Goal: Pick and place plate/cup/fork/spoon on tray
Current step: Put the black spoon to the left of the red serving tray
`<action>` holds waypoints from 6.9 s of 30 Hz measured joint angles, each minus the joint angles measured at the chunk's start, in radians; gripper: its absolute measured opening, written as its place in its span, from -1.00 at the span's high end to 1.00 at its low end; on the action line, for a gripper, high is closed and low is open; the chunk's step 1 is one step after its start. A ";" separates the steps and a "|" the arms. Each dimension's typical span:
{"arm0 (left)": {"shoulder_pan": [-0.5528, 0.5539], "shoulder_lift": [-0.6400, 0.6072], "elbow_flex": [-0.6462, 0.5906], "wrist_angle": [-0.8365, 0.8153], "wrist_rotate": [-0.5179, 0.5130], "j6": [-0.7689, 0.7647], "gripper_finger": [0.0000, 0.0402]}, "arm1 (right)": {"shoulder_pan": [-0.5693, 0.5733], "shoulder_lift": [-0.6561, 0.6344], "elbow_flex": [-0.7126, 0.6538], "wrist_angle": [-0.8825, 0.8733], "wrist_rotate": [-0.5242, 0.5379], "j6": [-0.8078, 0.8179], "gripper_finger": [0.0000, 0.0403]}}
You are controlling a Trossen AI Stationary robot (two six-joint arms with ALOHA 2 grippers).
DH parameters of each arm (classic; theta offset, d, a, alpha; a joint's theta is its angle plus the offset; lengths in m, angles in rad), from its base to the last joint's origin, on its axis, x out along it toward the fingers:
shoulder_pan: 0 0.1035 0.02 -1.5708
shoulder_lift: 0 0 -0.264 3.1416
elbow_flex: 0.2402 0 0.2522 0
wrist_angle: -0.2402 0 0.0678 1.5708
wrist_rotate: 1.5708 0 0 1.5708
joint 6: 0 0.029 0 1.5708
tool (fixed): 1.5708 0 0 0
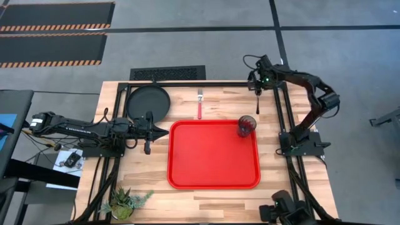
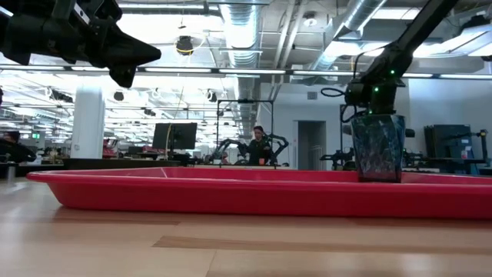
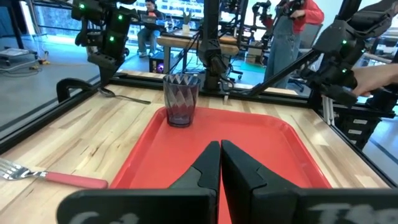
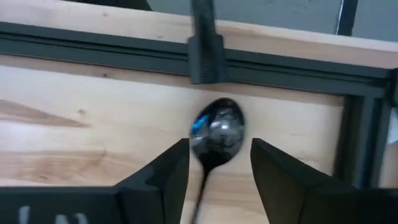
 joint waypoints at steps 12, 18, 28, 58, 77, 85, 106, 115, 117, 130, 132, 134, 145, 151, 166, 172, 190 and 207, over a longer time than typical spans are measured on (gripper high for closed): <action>0.000 0.000 0.000 -0.001 0.003 -0.018 1.00 | 0.057 0.156 0.040 0.024 0.114 0.030 0.08; 0.000 0.000 0.000 0.000 0.003 -0.013 1.00 | 0.078 0.169 0.096 -0.074 0.117 0.043 0.02; 0.000 0.000 0.000 0.000 0.003 -0.026 1.00 | 0.084 0.199 0.113 -0.197 0.020 0.130 0.24; 0.000 0.000 0.000 -0.007 0.003 -0.021 1.00 | 0.175 0.225 0.118 -0.056 -0.065 0.127 0.65; 0.000 0.000 0.000 -0.007 0.003 -0.026 1.00 | 0.280 0.228 0.118 0.146 -0.208 0.171 0.66; 0.000 0.000 0.000 -0.007 0.003 -0.027 1.00 | 0.302 0.228 0.118 0.150 -0.185 0.028 0.63; 0.000 0.000 0.000 -0.007 0.004 -0.028 1.00 | 0.338 0.227 0.118 0.058 -0.066 -0.160 0.59; 0.000 0.000 0.000 -0.007 0.005 -0.028 1.00 | 0.336 0.257 0.124 0.069 -0.106 -0.162 0.73; 0.000 0.000 0.000 -0.007 0.013 -0.033 1.00 | 0.337 0.279 0.125 0.063 -0.117 -0.167 0.77; 0.000 0.000 0.000 0.004 0.013 -0.033 1.00 | 0.345 0.157 0.236 -0.014 -0.116 -0.016 0.94; 0.000 0.000 0.000 0.004 0.013 -0.033 1.00 | 0.354 0.142 0.265 -0.034 -0.113 0.062 0.94; 0.000 0.000 0.000 0.004 0.012 -0.035 1.00 | 0.376 0.122 0.305 -0.042 -0.114 0.130 0.94; 0.000 0.000 0.000 0.003 -0.008 -0.052 1.00 | 0.781 0.062 0.354 -0.043 -0.047 0.355 0.95; 0.000 0.000 0.000 0.002 -0.008 -0.067 1.00 | 1.045 0.082 0.354 -0.022 0.175 0.575 0.93; -0.002 -0.010 0.003 0.001 -0.070 -0.063 1.00 | 1.180 0.440 0.542 0.045 0.248 0.763 0.93; -0.003 -0.027 0.000 -0.021 -0.084 -0.069 1.00 | 1.174 0.531 0.641 -0.064 0.210 0.794 0.92; -0.003 -0.026 0.000 -0.032 -0.095 -0.080 1.00 | 1.160 0.584 0.676 -0.066 0.172 0.791 0.51; -0.011 -0.014 0.000 -0.085 -0.059 -0.042 1.00 | 1.238 0.316 0.534 -0.083 0.287 0.183 0.93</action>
